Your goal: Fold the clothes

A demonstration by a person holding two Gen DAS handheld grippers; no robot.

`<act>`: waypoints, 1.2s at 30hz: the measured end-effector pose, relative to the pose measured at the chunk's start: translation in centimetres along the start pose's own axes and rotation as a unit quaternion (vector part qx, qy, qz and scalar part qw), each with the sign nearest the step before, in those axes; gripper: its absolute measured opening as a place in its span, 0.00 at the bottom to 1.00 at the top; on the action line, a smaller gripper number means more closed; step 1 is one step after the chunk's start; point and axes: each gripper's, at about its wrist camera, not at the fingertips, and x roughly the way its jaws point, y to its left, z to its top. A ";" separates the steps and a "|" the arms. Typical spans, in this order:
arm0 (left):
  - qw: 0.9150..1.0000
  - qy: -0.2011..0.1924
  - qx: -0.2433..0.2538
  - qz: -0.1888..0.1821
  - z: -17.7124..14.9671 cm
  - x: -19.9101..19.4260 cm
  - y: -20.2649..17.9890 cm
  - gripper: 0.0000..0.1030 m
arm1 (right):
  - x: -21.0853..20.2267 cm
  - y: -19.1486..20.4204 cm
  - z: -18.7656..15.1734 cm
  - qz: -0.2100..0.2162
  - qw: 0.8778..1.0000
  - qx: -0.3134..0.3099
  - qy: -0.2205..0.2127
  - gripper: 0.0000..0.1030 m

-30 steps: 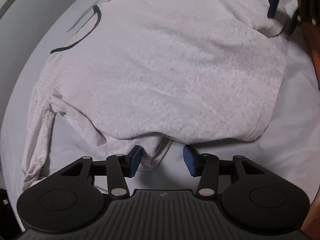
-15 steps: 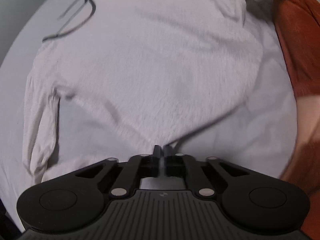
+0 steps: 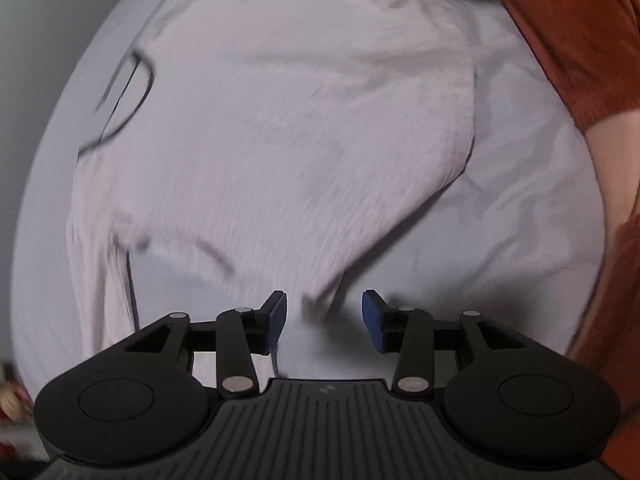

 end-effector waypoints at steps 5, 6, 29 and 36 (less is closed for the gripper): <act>0.997 -0.009 0.072 0.027 2.2 2.2 -3.0 0.39 | 1.1 3.8 0.6 -0.013 0.996 -0.086 -0.005 0.45; 0.995 -0.007 0.089 0.034 2.4 3.0 -3.6 0.39 | 1.6 4.5 0.5 -0.021 0.994 -0.104 -0.001 0.45; 0.947 -0.066 -0.315 -0.010 1.2 4.9 14.7 0.19 | 4.1 -9.0 4.7 -0.020 0.994 0.083 -0.061 0.08; 0.946 -0.067 -0.318 0.001 1.0 5.0 15.4 0.33 | 4.8 -11.3 4.5 -0.008 0.989 0.135 -0.064 0.14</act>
